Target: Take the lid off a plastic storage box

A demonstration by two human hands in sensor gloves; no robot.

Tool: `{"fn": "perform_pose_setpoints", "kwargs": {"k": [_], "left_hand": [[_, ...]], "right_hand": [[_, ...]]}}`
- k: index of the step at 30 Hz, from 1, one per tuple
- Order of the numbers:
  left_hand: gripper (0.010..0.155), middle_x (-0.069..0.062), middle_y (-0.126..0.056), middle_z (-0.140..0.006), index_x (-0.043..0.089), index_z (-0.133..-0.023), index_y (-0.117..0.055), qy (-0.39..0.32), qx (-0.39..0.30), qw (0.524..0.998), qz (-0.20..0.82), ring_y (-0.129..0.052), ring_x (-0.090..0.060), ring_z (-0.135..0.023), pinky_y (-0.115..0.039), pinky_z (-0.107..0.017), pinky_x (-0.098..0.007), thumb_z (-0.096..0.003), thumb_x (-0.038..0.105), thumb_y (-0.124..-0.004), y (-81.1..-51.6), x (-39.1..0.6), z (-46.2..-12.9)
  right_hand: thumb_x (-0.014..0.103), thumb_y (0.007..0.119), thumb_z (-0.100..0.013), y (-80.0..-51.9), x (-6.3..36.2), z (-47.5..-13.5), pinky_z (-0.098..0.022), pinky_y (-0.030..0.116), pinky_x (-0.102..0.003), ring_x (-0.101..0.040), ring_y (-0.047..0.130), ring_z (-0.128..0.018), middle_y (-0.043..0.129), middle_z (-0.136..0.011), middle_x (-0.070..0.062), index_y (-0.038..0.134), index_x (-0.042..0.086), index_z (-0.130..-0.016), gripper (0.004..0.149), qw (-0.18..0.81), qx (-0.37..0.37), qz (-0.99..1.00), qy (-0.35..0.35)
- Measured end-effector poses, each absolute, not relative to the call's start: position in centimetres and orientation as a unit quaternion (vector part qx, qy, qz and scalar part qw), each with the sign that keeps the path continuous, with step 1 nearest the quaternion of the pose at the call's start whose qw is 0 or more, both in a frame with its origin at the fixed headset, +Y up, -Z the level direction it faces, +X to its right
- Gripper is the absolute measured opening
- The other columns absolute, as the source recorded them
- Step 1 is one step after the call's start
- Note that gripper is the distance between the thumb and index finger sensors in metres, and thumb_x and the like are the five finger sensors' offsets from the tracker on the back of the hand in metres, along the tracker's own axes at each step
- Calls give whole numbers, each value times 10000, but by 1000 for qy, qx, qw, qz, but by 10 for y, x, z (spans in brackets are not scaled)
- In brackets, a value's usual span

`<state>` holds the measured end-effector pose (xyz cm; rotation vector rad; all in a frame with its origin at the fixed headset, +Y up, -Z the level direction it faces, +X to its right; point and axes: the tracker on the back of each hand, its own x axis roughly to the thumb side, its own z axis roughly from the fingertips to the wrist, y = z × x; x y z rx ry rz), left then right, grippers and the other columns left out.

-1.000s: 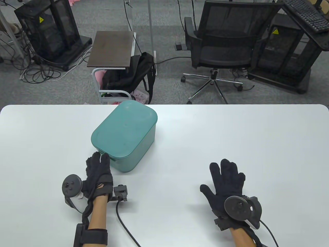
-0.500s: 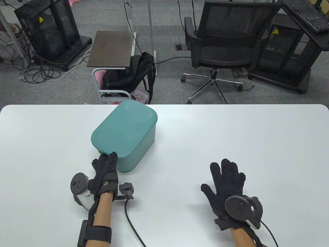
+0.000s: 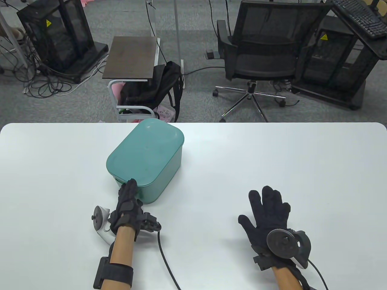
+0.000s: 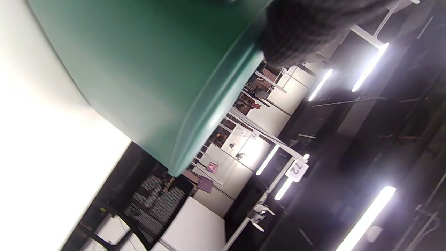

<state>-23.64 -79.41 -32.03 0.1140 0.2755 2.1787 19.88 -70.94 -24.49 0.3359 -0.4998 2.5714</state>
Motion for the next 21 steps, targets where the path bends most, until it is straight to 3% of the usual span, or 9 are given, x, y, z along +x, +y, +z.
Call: {"fn": "perform_pose_setpoints", "kwargs": {"k": [9, 21], "left_hand": [[679, -181, 202, -1044, 106, -1044, -448, 102, 51, 445, 888, 122, -485, -935, -184, -639, -702, -591, 544, -701, -789, -232, -317], [680, -218, 137, -1068, 90, -1032, -483, 20, -8, 445, 895, 55, -517, -954, -237, -634, -722, -587, 562, -687, -751, -202, -298]], "right_hand": [[723, 494, -579, -707, 208, -246, -647, 306, -767, -518, 295, -1053, 274, -1198, -206, 418, 228, -1159, 766, 254, 109, 942, -190], [725, 487, -580, -703, 222, -247, -647, 305, -766, -520, 292, -1052, 275, -1197, -206, 415, 226, -1159, 767, 270, 86, 936, -210]]}}
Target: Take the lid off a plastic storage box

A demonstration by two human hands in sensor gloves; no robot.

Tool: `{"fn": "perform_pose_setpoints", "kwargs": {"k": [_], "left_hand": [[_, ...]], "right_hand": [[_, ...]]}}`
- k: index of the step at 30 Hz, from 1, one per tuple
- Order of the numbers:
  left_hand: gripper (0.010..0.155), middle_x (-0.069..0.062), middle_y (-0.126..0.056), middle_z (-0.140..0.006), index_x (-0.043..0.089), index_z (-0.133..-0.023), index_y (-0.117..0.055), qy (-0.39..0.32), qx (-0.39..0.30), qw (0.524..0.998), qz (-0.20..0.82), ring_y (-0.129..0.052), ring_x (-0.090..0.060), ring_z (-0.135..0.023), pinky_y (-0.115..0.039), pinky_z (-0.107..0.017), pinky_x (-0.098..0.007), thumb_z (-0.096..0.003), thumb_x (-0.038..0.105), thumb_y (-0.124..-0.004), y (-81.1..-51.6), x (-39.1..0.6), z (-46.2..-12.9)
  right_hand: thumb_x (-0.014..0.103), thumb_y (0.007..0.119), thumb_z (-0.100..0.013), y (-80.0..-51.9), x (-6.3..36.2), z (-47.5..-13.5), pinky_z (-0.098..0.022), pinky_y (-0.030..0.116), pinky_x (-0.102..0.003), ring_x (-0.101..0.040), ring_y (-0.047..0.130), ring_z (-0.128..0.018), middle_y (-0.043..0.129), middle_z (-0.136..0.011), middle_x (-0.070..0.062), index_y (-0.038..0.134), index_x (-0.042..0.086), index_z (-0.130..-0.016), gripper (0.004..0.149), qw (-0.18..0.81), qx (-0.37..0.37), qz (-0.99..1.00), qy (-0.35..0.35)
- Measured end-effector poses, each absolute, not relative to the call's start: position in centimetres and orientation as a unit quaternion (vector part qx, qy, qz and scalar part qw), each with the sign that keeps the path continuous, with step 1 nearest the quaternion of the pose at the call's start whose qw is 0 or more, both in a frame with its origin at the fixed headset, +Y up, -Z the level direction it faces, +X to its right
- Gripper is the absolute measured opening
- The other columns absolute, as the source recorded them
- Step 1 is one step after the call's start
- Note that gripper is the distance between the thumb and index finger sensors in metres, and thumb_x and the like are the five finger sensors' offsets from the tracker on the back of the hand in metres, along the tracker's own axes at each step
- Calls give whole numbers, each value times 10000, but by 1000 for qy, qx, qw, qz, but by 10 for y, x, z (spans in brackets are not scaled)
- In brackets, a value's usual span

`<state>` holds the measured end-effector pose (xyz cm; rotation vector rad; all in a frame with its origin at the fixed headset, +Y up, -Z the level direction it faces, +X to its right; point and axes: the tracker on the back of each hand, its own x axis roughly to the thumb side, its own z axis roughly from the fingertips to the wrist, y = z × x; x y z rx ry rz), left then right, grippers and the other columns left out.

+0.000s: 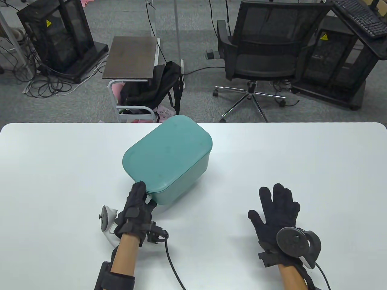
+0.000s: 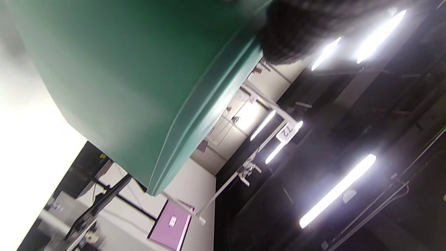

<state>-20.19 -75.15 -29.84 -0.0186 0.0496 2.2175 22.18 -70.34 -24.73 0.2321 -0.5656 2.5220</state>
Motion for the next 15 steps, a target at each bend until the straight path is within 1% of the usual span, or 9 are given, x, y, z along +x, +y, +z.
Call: {"fn": "perform_pose_setpoints", "kwargs": {"k": [7, 11, 15], "left_hand": [[678, -246, 81, -1082, 81, -1023, -513, -9, -71, 470, 880, 6, -537, -964, -268, -625, -732, -587, 574, -674, -734, -190, -283], [677, -264, 60, -1085, 71, -1017, -530, -16, -103, 484, 869, -14, -547, -965, -276, -618, -736, -588, 575, -670, -735, -187, -275], [677, -274, 34, -1091, 65, -1011, -548, -17, -125, 491, 862, -36, -556, -967, -289, -612, -740, -585, 576, -672, -742, -184, -269]], "right_hand": [[723, 472, -582, -700, 235, -247, -646, 306, -766, -519, 293, -1051, 277, -1197, -207, 414, 222, -1159, 767, 283, 69, 930, -224], [709, 451, -589, -698, 243, -246, -644, 300, -768, -522, 291, -1051, 276, -1198, -210, 412, 220, -1160, 753, 295, 57, 925, -233], [710, 442, -589, -697, 247, -245, -645, 302, -767, -523, 292, -1050, 276, -1198, -212, 413, 219, -1161, 755, 298, 52, 923, -239]]}}
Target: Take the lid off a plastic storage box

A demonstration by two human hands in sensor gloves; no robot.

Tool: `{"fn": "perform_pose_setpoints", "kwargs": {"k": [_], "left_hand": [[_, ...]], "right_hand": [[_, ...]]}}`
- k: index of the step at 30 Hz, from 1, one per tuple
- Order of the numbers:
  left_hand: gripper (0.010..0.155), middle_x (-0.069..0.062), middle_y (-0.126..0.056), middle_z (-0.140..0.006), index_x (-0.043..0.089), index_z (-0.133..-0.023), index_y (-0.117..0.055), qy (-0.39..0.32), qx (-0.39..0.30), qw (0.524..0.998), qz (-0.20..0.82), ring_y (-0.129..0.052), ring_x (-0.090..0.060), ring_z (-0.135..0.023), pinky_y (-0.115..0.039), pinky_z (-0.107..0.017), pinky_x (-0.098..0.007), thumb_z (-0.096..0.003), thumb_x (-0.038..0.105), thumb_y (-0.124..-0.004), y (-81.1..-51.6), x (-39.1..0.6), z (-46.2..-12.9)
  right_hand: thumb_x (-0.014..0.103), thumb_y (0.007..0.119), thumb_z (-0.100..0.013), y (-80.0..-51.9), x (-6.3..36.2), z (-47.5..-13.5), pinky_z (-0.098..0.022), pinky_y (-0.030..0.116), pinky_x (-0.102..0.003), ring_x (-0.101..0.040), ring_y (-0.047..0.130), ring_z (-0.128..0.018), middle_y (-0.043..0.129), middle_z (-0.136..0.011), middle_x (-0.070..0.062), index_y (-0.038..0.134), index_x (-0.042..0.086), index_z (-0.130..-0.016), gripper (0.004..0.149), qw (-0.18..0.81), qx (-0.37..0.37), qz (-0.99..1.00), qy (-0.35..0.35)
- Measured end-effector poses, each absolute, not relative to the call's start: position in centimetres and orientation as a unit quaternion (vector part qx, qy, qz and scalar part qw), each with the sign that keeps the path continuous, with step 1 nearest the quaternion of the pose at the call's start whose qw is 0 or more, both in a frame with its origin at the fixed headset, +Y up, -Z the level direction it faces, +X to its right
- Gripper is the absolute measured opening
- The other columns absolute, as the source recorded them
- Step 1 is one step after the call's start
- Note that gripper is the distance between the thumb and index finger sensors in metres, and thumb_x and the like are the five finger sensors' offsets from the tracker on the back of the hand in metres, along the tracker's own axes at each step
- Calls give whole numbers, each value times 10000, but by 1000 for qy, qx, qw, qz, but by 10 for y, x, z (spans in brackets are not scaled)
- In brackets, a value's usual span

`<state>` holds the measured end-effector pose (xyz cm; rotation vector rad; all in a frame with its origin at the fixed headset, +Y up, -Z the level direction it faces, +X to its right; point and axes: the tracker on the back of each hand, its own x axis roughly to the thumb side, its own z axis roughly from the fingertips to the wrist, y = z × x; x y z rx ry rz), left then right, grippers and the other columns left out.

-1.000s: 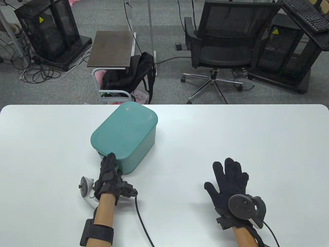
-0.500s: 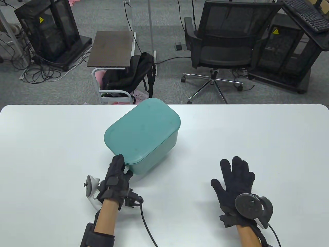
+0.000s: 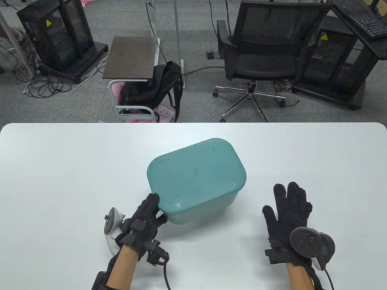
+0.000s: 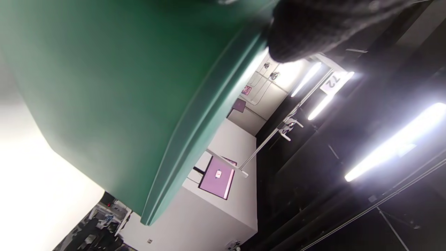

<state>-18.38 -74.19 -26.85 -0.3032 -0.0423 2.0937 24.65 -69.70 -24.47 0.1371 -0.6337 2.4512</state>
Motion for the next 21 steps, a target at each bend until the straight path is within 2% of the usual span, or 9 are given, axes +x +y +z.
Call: {"fn": "perform_pose_setpoints", "kwargs": {"k": [8, 21], "left_hand": [[676, -294, -3, -1096, 56, -1004, -568, -30, -182, 504, 844, -67, -572, -966, -308, -603, -746, -588, 580, -668, -762, -177, -267], [678, -303, -34, -1103, 37, -994, -590, -30, -224, 521, 823, -109, -581, -963, -311, -592, -752, -588, 575, -664, -775, -169, -267]], "right_hand": [[708, 430, -589, -698, 244, -245, -645, 301, -767, -525, 295, -1050, 279, -1199, -211, 417, 220, -1160, 751, 298, 52, 924, -234], [705, 427, -590, -698, 245, -245, -643, 304, -768, -525, 299, -1050, 284, -1199, -212, 426, 219, -1159, 748, 301, 53, 924, -232]]}}
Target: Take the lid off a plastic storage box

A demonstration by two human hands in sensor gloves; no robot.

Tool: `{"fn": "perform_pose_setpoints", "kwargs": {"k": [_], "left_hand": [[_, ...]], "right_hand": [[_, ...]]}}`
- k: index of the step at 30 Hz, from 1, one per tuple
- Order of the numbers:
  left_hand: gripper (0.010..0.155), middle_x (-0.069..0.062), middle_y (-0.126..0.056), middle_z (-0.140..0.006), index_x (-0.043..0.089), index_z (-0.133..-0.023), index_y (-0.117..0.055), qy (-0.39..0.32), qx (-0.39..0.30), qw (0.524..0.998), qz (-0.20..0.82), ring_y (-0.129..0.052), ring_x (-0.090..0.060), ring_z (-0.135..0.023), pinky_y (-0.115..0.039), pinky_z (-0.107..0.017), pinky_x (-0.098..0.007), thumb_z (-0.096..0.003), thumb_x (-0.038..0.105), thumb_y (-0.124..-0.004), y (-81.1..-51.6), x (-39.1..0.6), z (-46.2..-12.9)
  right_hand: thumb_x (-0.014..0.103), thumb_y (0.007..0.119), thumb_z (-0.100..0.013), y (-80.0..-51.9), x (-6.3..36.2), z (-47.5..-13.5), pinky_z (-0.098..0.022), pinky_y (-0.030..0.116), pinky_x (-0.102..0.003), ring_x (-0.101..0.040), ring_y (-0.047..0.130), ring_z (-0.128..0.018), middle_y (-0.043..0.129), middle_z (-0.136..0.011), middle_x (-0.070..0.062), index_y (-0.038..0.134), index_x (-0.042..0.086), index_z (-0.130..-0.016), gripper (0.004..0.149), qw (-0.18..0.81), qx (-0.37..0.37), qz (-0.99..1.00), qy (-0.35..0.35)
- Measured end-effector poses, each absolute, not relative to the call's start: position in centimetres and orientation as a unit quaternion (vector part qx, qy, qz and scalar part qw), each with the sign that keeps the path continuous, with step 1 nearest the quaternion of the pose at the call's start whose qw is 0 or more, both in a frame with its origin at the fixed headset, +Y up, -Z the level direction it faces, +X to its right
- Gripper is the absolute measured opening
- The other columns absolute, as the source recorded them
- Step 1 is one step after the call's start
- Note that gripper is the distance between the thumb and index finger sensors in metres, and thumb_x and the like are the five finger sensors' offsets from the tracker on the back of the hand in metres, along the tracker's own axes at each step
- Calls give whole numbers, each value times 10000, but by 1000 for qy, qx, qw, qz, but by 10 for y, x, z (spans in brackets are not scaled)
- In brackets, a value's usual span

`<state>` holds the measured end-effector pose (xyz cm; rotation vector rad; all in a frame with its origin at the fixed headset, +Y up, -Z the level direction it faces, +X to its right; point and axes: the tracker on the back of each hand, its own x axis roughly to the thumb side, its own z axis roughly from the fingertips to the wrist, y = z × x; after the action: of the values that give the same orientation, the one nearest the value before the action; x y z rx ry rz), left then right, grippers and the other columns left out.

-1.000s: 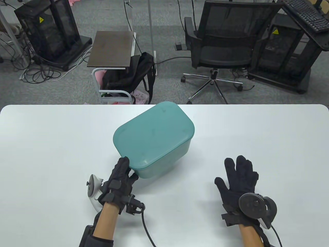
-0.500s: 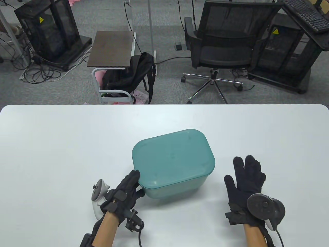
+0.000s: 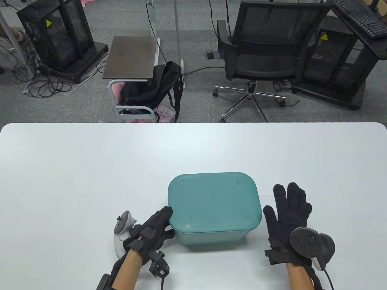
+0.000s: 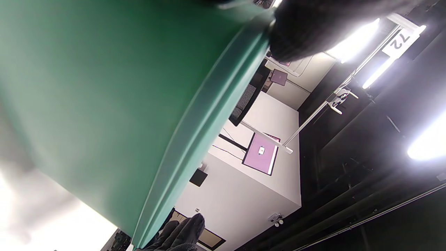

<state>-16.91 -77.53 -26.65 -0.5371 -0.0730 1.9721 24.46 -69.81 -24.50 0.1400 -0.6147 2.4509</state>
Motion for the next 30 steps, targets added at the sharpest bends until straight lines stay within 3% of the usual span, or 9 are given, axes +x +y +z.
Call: {"fn": "perform_pose_setpoints", "kwargs": {"k": [16, 21, 26, 30], "left_hand": [[686, -277, 10, -1104, 68, -1021, -553, -39, -248, 486, 837, -51, -557, -965, -268, -624, -723, -603, 605, -637, -794, -170, -268], [636, -284, -11, -1112, 66, -1010, -613, -30, -242, 459, 854, -53, -561, -962, -252, -628, -715, -613, 557, -533, -800, -171, -269], [561, -269, -16, -1119, 89, -987, -656, -23, -243, 454, 857, -52, -553, -968, -243, -632, -712, -616, 488, -524, -804, -171, -270], [519, -259, -9, -1118, 112, -972, -670, -17, -248, 451, 857, -44, -542, -970, -233, -635, -708, -621, 473, -544, -804, -170, -271]], "right_hand": [[702, 434, -592, -698, 243, -243, -640, 303, -770, -524, 302, -1050, 285, -1198, -213, 432, 217, -1156, 744, 300, 53, 924, -229], [703, 456, -597, -684, 234, -235, -639, 296, -770, -528, 294, -1049, 279, -1199, -215, 435, 214, -1158, 745, 289, 72, 923, -244], [705, 501, -602, -661, 193, -221, -641, 288, -773, -530, 287, -1053, 277, -1205, -216, 442, 214, -1162, 747, 255, 131, 929, -235], [709, 537, -602, -652, 138, -209, -644, 278, -776, -529, 285, -1059, 275, -1210, -213, 440, 220, -1166, 752, 212, 192, 941, -180]]}}
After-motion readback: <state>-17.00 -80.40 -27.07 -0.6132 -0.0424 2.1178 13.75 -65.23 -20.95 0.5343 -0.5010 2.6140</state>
